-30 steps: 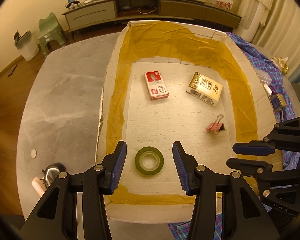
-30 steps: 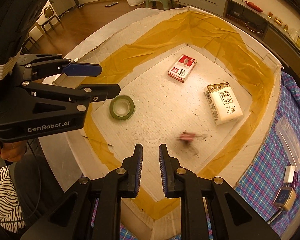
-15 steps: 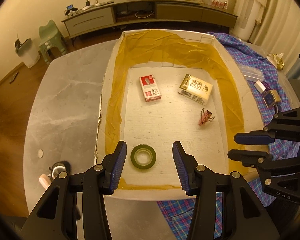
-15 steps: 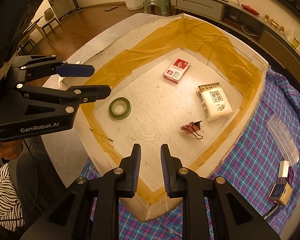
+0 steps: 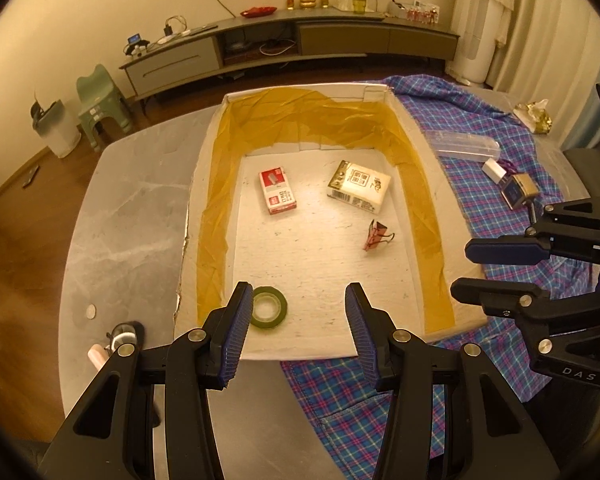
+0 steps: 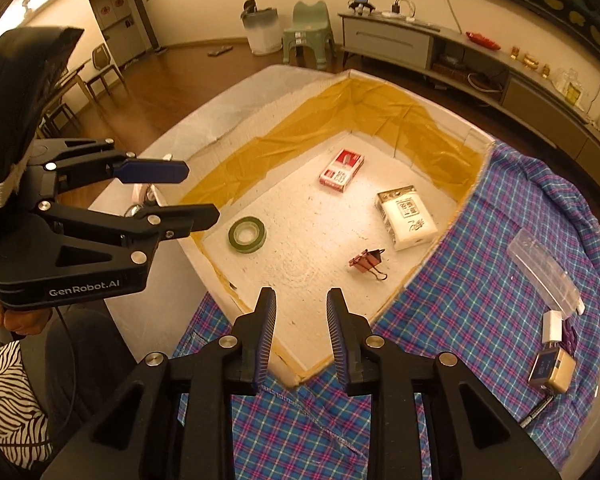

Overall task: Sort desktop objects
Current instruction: 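Move both tools back toward the marker and gold charger, then grasp the black marker with the left tool while the right tool grasps the gold cube charger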

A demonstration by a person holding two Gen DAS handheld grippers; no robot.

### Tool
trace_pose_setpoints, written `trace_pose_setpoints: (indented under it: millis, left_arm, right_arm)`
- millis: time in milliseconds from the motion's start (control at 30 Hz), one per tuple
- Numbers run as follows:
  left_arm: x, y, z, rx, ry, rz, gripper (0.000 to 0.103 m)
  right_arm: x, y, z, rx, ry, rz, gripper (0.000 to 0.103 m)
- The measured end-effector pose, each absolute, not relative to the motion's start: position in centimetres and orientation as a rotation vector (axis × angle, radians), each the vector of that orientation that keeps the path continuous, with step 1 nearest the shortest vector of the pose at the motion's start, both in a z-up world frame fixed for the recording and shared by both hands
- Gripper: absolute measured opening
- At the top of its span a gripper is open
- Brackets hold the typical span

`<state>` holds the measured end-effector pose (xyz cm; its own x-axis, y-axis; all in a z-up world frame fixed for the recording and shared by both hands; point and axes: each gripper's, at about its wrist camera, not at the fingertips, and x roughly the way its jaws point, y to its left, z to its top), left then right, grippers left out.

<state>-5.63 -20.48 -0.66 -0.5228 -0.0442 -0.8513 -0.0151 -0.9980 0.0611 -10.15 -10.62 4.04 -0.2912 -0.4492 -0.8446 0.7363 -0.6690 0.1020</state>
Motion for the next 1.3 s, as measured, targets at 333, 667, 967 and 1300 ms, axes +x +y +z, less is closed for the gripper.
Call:
trace_pose_setpoints:
  millis: [333, 667, 967, 1300]
  left_arm:
    - [-3.0, -17.3, 1.9, 1.379, -0.097, -2.867, 0.051]
    - [-1.8, -10.9, 2.3, 1.401, -0.131, -2.975, 0.051]
    - [-3.0, -3.2, 0.7, 1.523, -0.136, -3.062, 0.051]
    - [-6.1, 3.5, -3.3, 1.675, -0.161, -3.059, 0.051]
  right_arm:
    - [-8.4, -6.3, 6.3, 0.971, 0.222, -2.137, 0.032]
    - [-7.2, 1.0, 5.6, 0.895, 0.013, -2.261, 0.043]
    - [-9.1, 11.4, 2.6, 0.939, -0.104, -2.498, 0.069]
    - [-16.9, 16.6, -3.5, 1.178, 0.05, -2.649, 0.079]
